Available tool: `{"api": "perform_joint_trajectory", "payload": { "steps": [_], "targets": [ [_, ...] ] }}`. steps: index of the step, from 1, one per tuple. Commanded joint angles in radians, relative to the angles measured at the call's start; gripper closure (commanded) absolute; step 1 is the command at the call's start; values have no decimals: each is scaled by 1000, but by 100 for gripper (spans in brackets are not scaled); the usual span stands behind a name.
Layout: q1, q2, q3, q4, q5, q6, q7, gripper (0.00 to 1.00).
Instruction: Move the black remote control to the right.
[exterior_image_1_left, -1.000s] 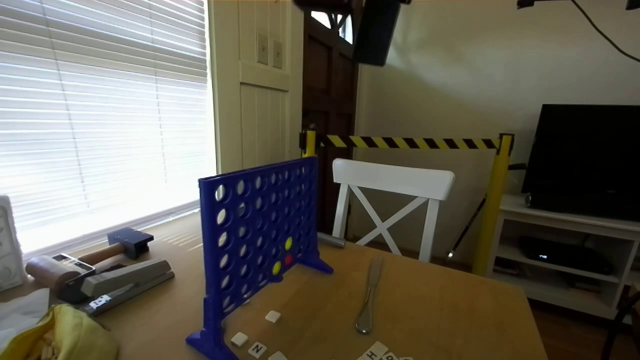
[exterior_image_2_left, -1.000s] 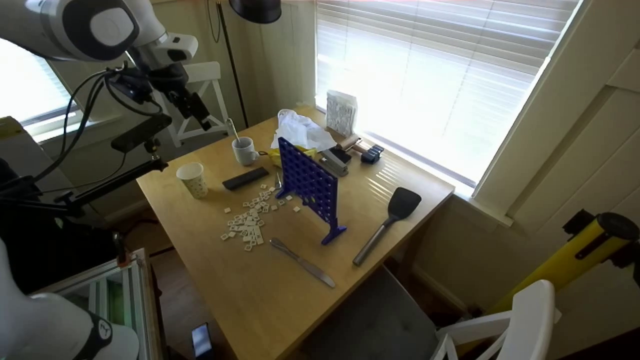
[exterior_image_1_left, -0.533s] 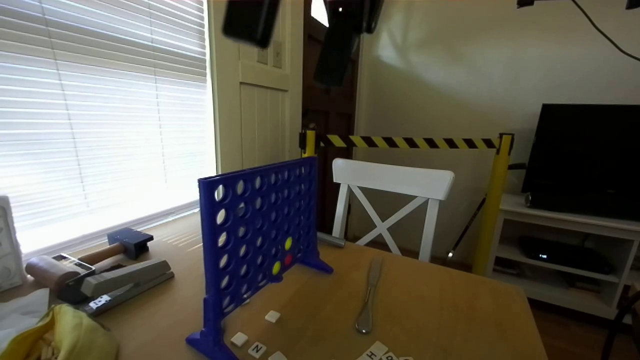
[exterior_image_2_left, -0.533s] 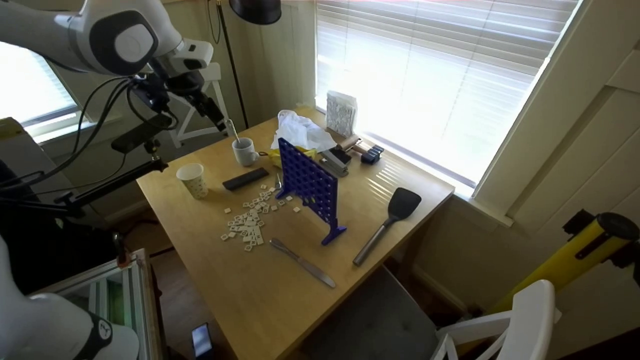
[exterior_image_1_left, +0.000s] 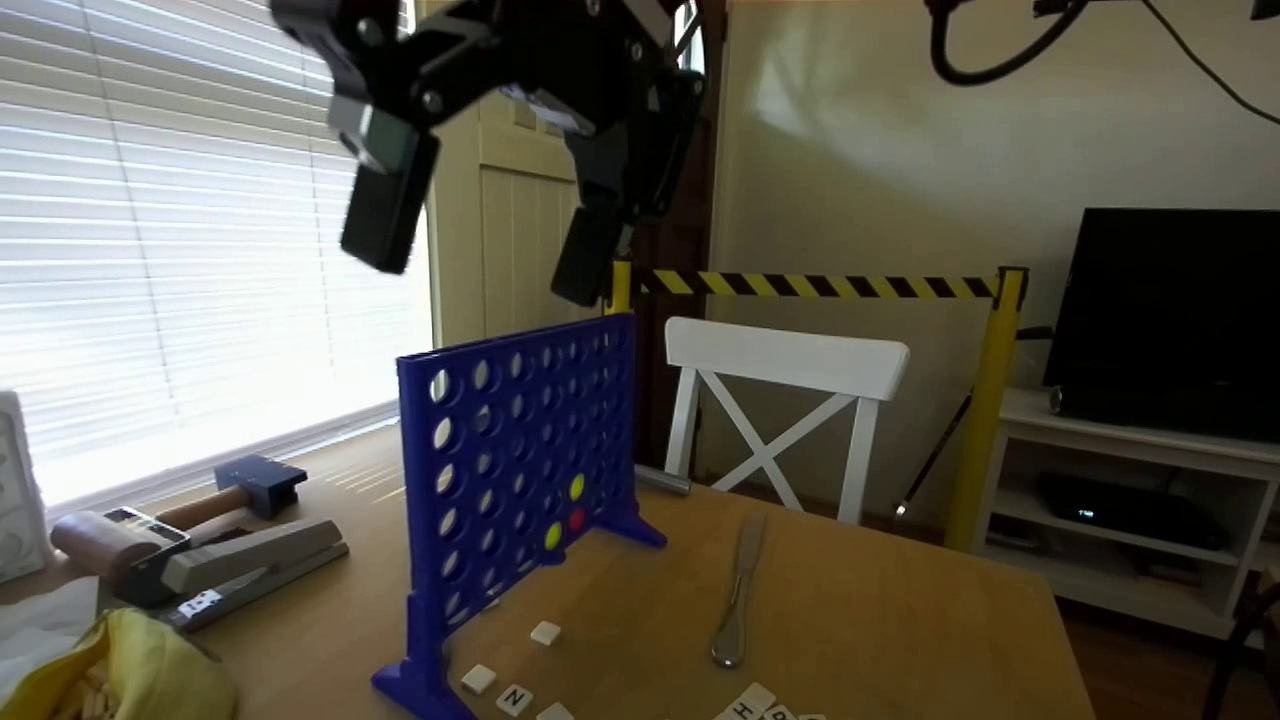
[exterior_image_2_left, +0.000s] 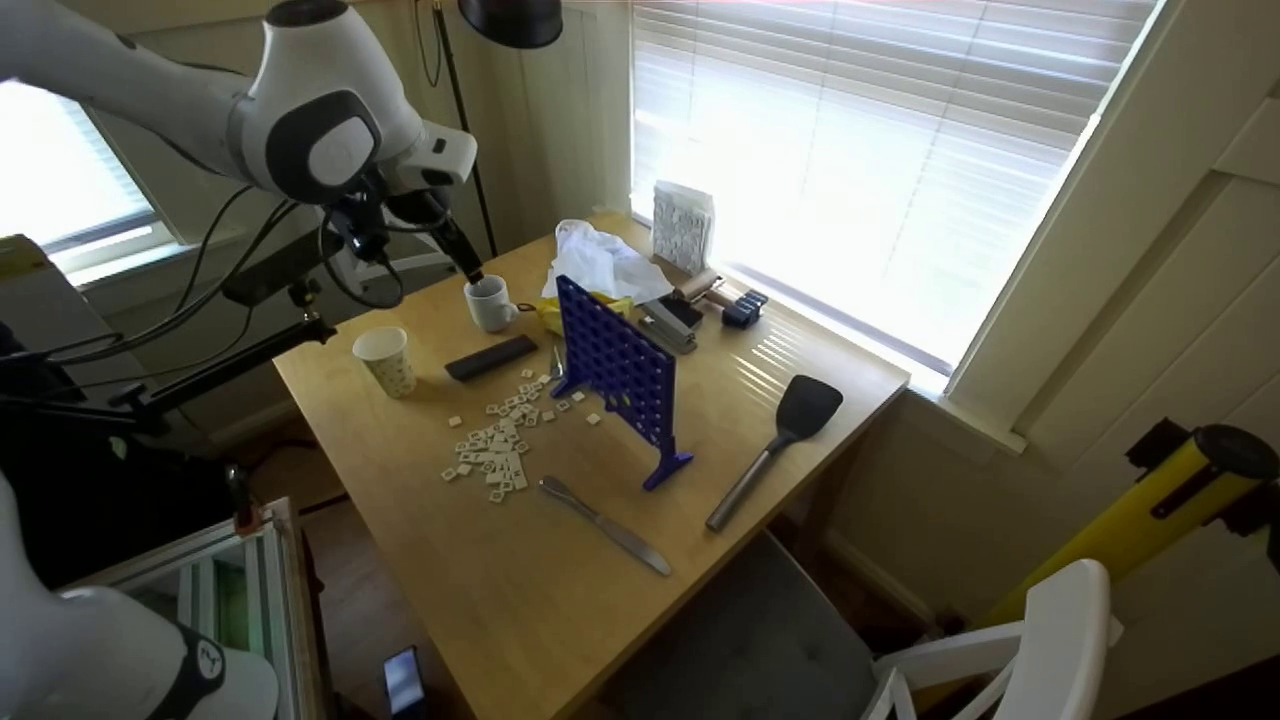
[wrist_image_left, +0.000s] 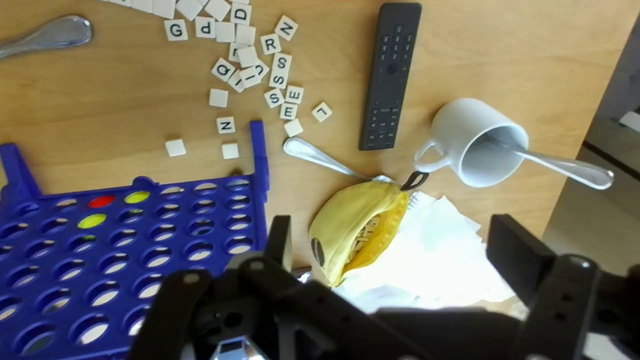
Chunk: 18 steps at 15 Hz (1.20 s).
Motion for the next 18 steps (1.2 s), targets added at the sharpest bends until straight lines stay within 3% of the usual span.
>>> {"api": "perform_joint_trajectory", "payload": {
  "steps": [1,2,6,9,12,15,18],
  "targets": [
    [127,71,-78,31,261,53,-190,0],
    [62,27,-39,2,136,19,-99,0],
    [108,57,-61,19,222,37,-159,0],
    [120,157,-66,49,320,74,-283,0],
    [112,239,-52,103,532,42,-518,0],
    [53,242,-38,148,748,-100,-746,0],
    [4,250,-73,147,850,-296,-924,0]
  ]
}}
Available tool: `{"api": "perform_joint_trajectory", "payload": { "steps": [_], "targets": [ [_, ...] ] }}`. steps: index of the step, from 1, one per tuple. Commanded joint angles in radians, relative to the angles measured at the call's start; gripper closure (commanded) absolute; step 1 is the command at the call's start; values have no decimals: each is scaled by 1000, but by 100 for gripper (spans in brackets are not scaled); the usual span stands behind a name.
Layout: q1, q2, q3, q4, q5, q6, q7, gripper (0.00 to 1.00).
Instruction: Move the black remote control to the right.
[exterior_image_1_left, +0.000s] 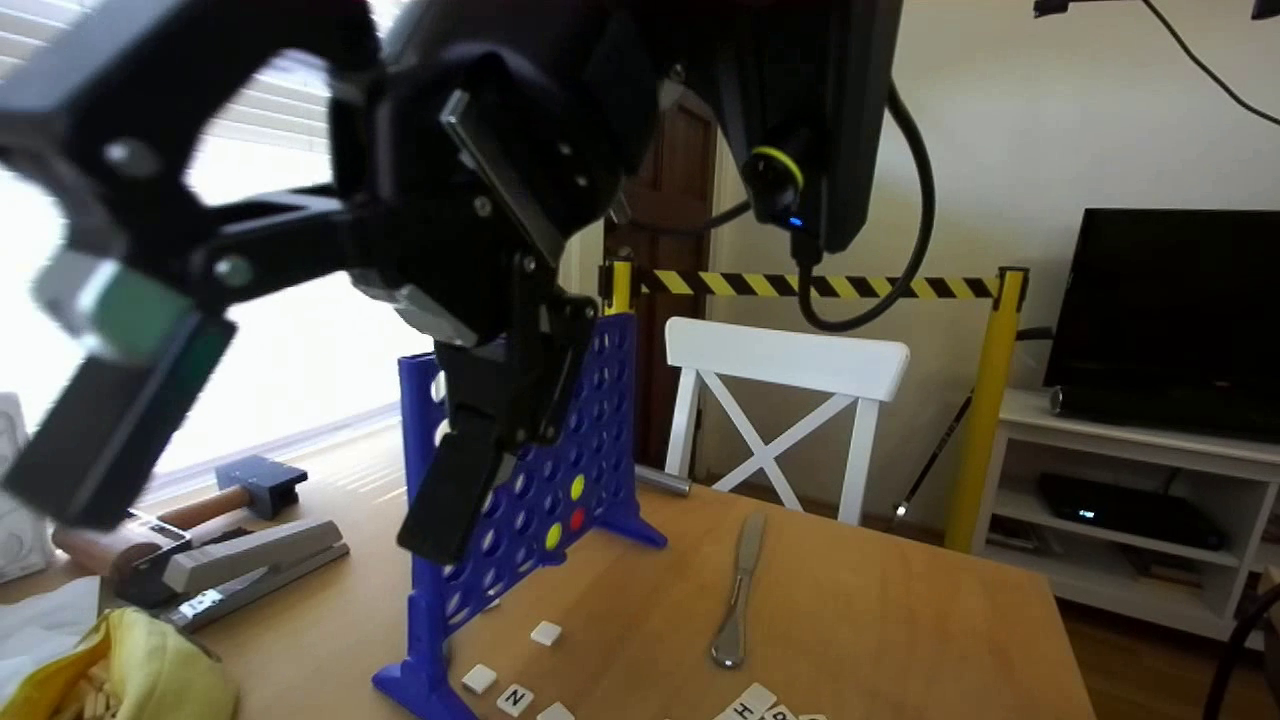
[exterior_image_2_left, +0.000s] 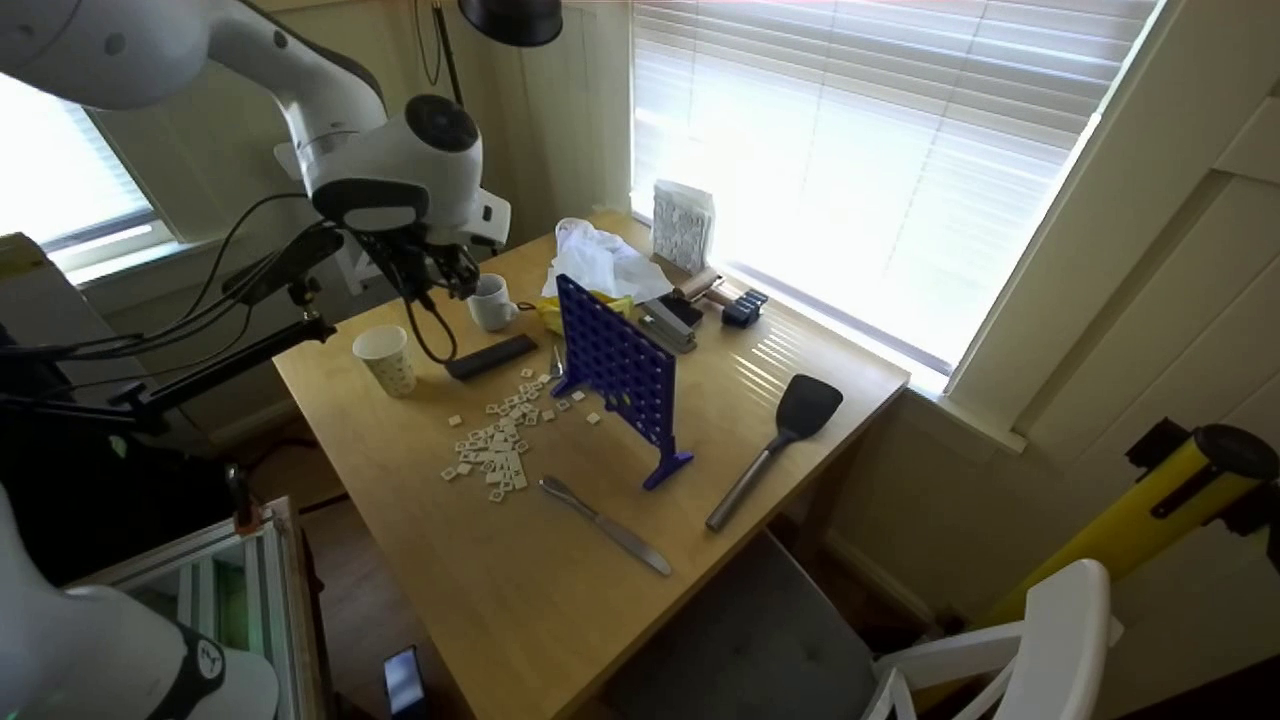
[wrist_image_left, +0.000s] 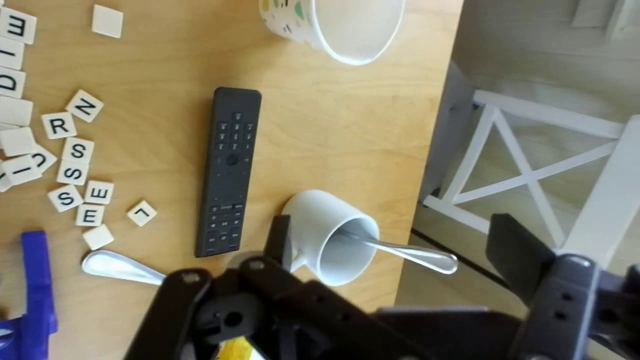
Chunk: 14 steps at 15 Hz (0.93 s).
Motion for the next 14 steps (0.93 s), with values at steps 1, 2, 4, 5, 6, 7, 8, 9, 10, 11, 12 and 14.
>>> {"api": "perform_joint_trajectory", "payload": {
  "steps": [1,2,4,5,6,7,8,9,10,11,12,14],
  "targets": [
    [-54,25,-37,7,37,-162,-104,0],
    [-32,1,-25,2,36,-115,-79,0],
    [-50,12,-44,-2,35,-146,-95,0],
    [-53,17,-45,-2,35,-149,-97,0],
    [-52,19,-44,-2,35,-149,-97,0],
    [-51,20,-42,-2,35,-149,-97,0],
    [-50,41,-42,1,51,-123,-109,0],
    [-51,62,-44,1,46,-89,-141,0],
    [-57,79,-46,3,61,-84,-160,0],
    [-63,98,-50,4,55,-77,-181,0],
    [-69,112,-52,6,66,-63,-193,0],
    [-87,146,-55,19,98,-41,-226,0]
  ]
}}
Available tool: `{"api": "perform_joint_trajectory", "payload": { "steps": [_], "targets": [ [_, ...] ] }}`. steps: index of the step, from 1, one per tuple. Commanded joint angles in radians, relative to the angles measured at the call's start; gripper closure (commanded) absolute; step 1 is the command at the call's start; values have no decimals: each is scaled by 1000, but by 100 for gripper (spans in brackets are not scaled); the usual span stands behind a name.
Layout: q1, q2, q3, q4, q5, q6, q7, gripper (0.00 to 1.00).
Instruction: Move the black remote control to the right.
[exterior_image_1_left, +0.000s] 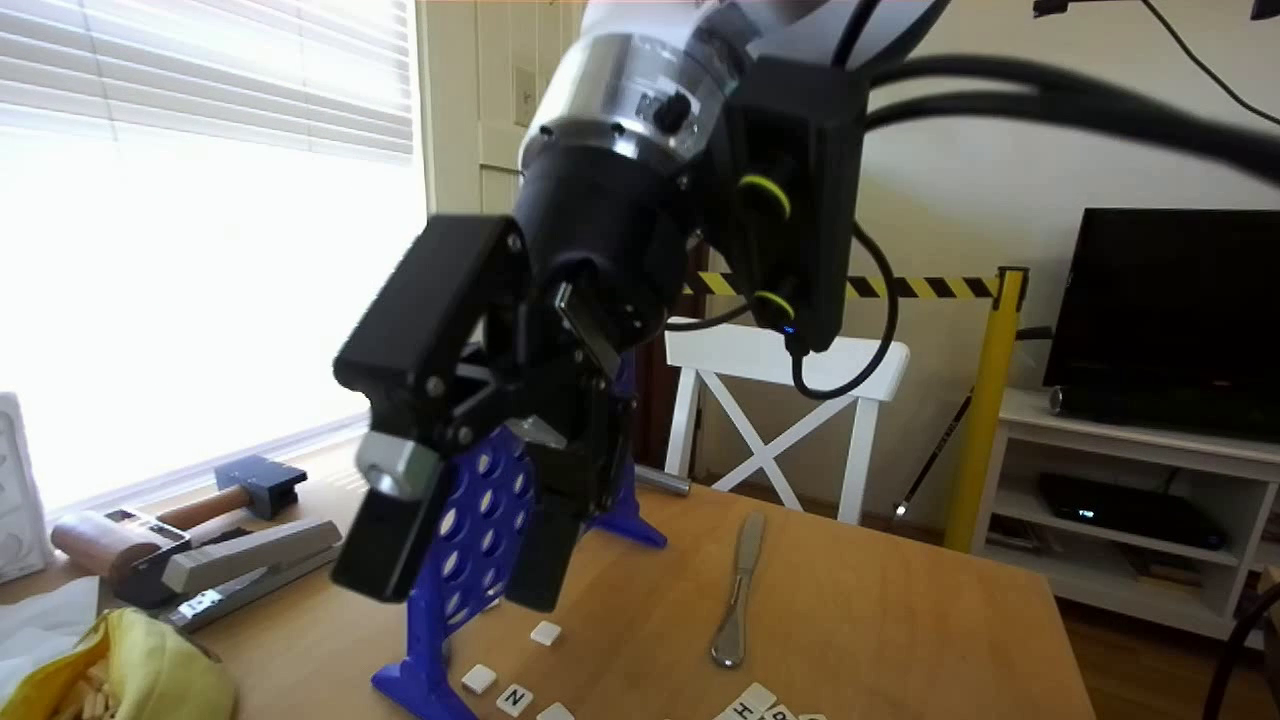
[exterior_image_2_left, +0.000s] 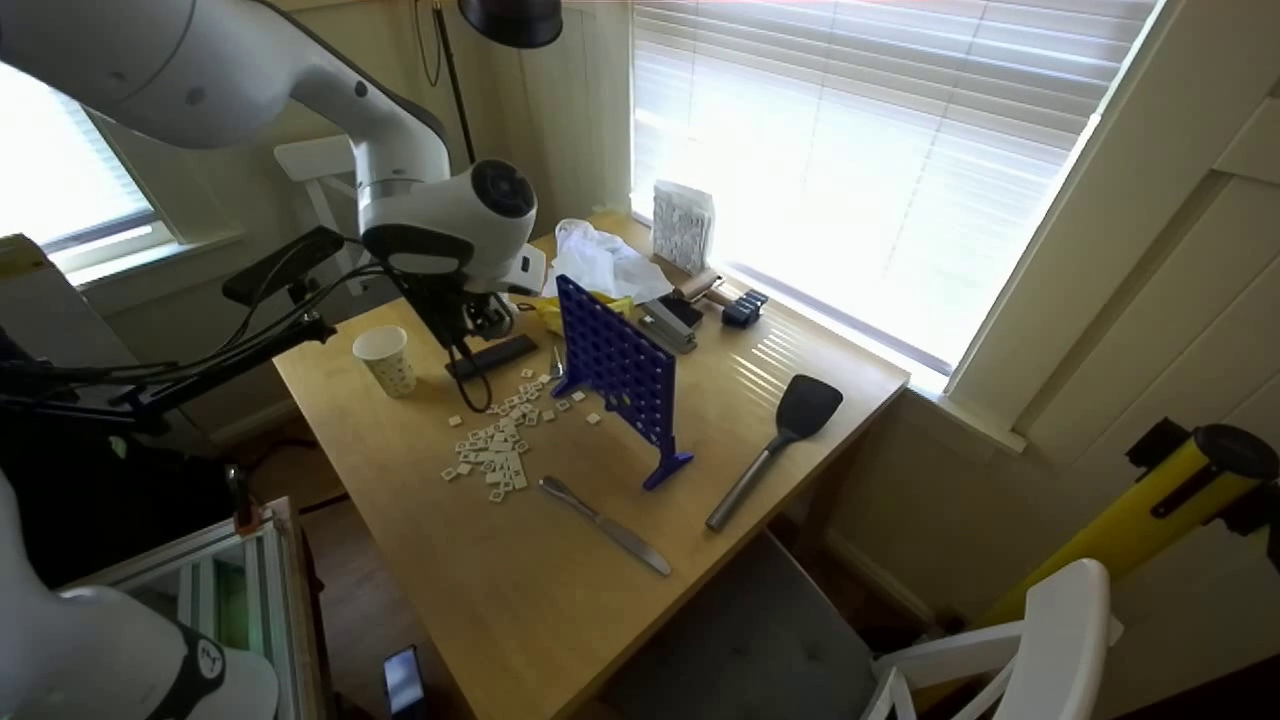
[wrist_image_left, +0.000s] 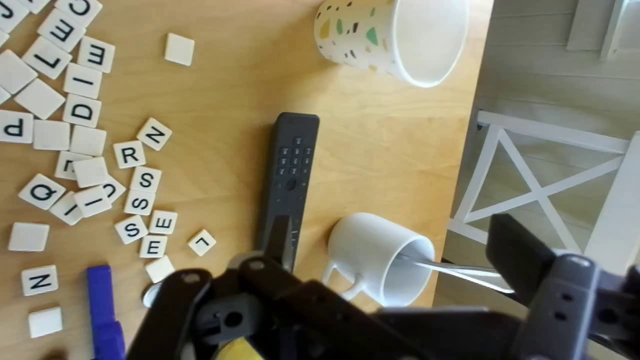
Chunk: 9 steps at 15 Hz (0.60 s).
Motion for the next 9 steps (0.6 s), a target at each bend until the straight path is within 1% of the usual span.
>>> {"api": "perform_joint_trajectory", "payload": {
  "steps": [1,2,3,6,9],
  "targets": [
    [-28,74,-2,29,62,35,-72,0],
    [-33,92,1,35,80,38,-87,0],
    [-28,110,3,34,85,64,-81,0],
    [-18,163,19,36,97,92,-87,0],
    [-9,209,42,43,124,161,-105,0]
  ]
}}
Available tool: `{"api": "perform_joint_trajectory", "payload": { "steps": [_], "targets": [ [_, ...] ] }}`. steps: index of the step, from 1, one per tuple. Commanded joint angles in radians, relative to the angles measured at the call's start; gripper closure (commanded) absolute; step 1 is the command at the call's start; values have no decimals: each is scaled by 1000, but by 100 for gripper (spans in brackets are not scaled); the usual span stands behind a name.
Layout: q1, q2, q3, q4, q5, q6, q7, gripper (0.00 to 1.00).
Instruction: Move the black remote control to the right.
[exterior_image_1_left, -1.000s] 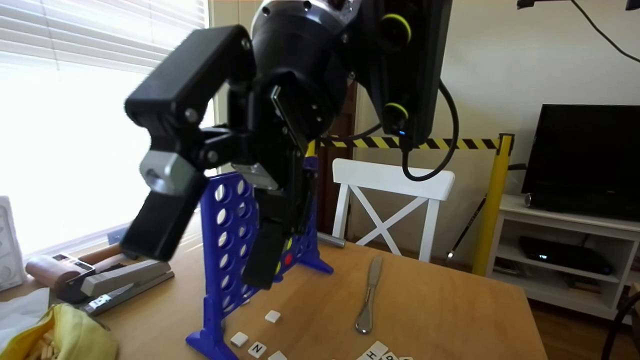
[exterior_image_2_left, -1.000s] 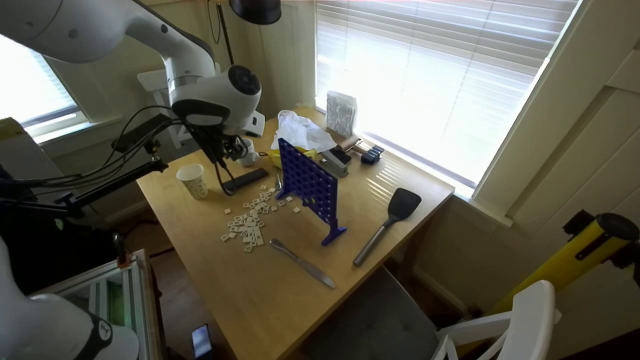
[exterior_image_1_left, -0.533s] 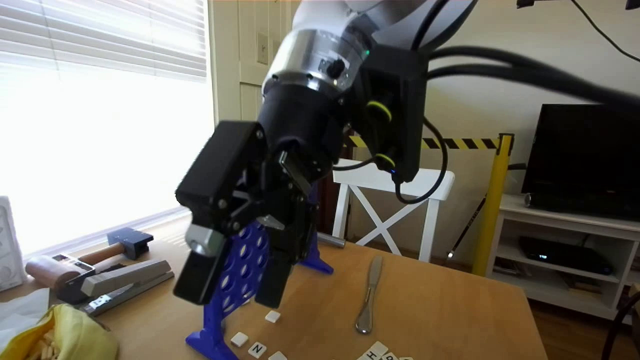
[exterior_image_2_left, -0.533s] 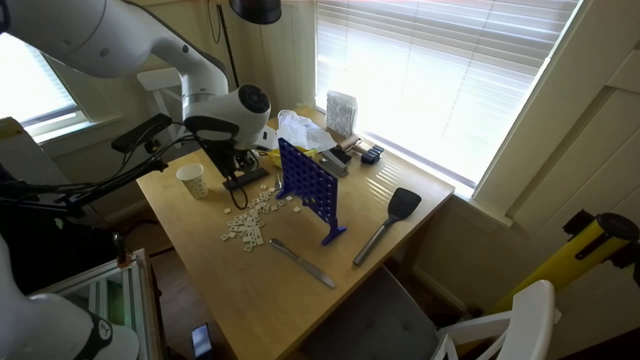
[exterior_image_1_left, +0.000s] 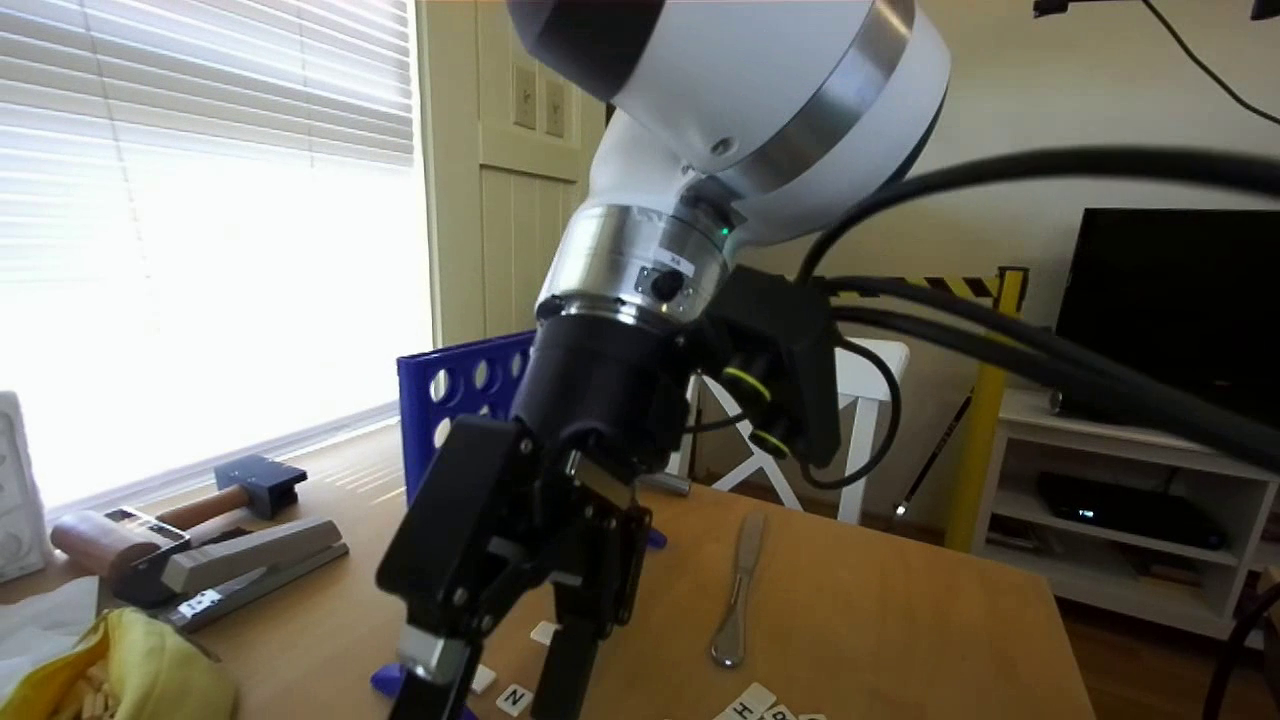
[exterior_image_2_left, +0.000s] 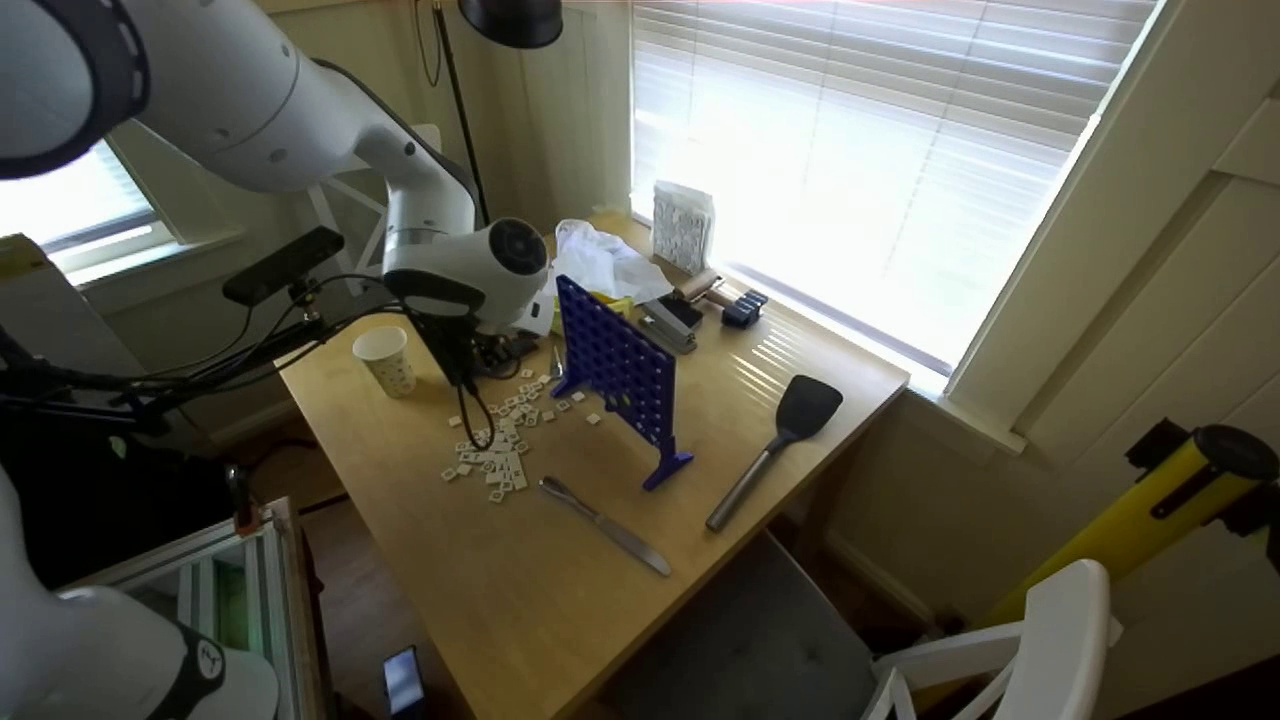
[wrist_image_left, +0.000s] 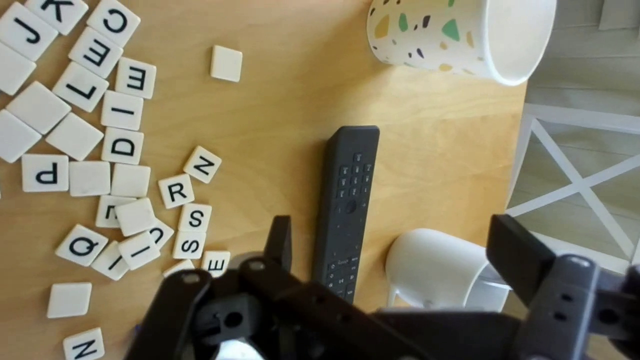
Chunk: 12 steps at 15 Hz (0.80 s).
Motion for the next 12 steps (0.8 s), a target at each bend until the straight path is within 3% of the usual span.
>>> {"api": "perform_joint_trajectory", "payload": {
  "steps": [1,3,4,9,12],
  "targets": [
    [6,70,38,36,72,81,-54,0],
    [9,89,59,54,80,134,-110,0],
    [5,55,42,17,35,93,-51,0],
    [8,72,54,40,39,115,-74,0],
    [43,136,37,65,-47,146,-53,0]
  ]
}}
